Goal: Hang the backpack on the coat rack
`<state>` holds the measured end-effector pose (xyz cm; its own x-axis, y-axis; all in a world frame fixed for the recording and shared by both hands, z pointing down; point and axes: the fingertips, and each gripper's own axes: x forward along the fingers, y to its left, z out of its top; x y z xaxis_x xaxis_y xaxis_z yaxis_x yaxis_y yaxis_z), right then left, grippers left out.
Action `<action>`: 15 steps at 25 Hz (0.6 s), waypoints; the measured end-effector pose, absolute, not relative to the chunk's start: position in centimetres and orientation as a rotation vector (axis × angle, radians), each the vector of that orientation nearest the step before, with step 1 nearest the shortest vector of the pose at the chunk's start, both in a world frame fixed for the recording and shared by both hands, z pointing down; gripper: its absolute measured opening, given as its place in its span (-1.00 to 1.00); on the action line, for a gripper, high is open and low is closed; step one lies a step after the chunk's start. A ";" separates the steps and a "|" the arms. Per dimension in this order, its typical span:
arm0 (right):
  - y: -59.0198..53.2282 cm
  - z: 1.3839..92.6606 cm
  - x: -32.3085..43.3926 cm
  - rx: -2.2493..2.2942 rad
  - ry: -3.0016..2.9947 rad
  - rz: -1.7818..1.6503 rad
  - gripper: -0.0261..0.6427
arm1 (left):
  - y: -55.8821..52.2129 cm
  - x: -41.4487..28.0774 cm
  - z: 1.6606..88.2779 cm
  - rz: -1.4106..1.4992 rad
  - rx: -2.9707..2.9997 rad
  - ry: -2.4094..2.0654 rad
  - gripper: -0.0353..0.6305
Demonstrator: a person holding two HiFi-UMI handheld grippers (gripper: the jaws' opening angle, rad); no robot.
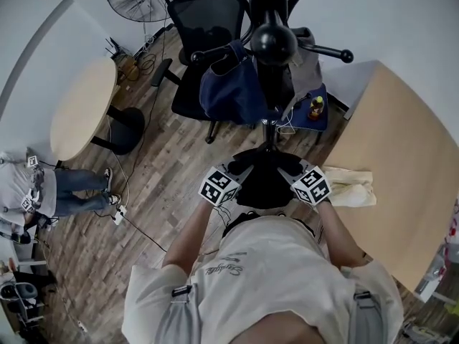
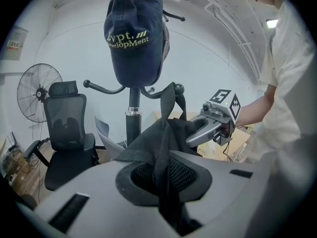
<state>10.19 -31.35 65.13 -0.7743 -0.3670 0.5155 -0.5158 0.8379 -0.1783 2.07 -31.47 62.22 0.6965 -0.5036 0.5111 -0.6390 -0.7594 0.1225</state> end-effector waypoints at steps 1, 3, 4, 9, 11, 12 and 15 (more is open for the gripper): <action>-31.4 65.4 10.2 0.652 -2.542 0.441 -0.82 | -31.6 2.1 62.5 0.668 2.610 -0.904 -0.76; -31.6 65.9 10.3 0.654 -2.535 0.460 -0.81 | -31.8 2.1 63.1 0.674 2.595 -0.906 -0.76; -31.7 66.1 10.3 0.655 -2.533 0.467 -0.81 | -31.9 2.1 63.3 0.672 2.587 -0.909 -0.76; -33.2 66.5 10.9 0.649 -2.519 0.513 -0.79 | -33.2 2.6 63.6 0.649 2.564 -0.891 -0.74; -33.4 66.5 10.9 0.643 -2.517 0.506 -0.79 | -33.5 2.6 63.7 0.642 2.563 -0.888 -0.74; -33.5 66.5 10.9 0.638 -2.515 0.501 -0.78 | -33.5 2.5 63.8 0.637 2.561 -0.885 -0.74; -33.9 66.8 11.1 0.630 -2.512 0.501 -0.76 | -34.0 2.6 64.2 0.619 2.553 -0.874 -0.73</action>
<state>11.05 -33.95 66.80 -0.7688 -0.3348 0.5449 -0.5183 0.8253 -0.2241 2.61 -33.98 64.21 0.7110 -0.4808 0.5131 -0.6437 -0.7388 0.1997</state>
